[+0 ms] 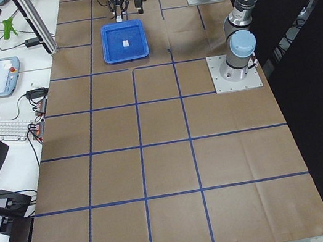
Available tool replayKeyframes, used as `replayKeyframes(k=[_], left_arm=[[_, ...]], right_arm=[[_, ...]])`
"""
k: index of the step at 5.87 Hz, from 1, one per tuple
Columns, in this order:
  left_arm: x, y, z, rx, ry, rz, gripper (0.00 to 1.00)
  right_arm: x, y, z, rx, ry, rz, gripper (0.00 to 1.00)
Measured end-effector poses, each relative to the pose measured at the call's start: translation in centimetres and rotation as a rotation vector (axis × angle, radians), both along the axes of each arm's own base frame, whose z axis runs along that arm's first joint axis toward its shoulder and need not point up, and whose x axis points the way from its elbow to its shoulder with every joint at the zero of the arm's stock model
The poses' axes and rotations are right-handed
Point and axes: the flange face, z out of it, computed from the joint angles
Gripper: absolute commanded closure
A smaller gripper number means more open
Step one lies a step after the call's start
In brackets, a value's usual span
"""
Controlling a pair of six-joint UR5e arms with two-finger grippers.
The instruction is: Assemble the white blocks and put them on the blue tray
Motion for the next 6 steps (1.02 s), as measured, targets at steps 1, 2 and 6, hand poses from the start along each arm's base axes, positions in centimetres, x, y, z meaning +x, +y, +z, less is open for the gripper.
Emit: replayKeyframes(k=[1,2,6], left_arm=[[0.2,0.2,0.5,-0.022,0.002,0.073,0.01],[0.6,-0.2,0.7,-0.05,0.007,0.118,0.01],[3.3,-1.7,0.8,-0.08,0.019,0.182,0.01]], right_arm=[[2.3,0.3,-2.1,-0.006,-0.005,0.002,0.78],[3.3,0.3,-3.7,-0.009,-0.007,0.004,0.78],[4.0,0.1,-6.6,0.009,-0.014,0.008,0.78]])
